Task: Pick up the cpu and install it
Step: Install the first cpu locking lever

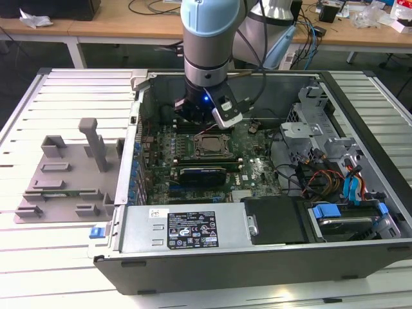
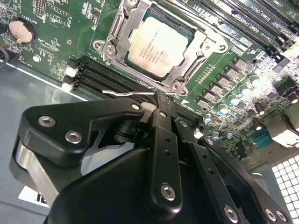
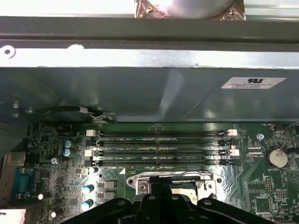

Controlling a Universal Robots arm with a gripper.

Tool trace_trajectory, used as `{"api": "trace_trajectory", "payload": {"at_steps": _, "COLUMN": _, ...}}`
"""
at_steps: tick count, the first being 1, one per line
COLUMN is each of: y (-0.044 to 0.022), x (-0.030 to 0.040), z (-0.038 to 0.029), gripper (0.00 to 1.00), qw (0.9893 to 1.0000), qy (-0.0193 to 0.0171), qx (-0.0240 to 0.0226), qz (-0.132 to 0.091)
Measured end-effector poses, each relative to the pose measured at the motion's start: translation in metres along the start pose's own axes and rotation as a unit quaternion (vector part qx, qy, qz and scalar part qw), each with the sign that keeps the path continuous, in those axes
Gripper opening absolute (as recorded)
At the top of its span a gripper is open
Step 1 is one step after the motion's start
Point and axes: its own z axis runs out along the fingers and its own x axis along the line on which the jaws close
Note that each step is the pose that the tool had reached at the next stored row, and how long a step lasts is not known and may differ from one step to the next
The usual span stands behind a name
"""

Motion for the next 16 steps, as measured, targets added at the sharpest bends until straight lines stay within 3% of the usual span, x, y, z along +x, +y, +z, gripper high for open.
{"api": "trace_trajectory", "payload": {"at_steps": 4, "y": -0.0002, "x": -0.0005, "z": 0.001, "gripper": 0.11, "qw": 0.9999, "qy": -0.0026, "qx": 0.0008, "qz": 0.011}}
{"api": "trace_trajectory", "payload": {"at_steps": 11, "y": -0.0006, "x": -0.0019, "z": 0.0036, "gripper": 0.11, "qw": 0.9986, "qy": -0.0122, "qx": 0.0025, "qz": 0.051}}
{"api": "trace_trajectory", "payload": {"at_steps": 16, "y": 0.0048, "x": -0.0026, "z": 0.0059, "gripper": 0.11, "qw": 0.9983, "qy": -0.0136, "qx": 0.0027, "qz": 0.057}}
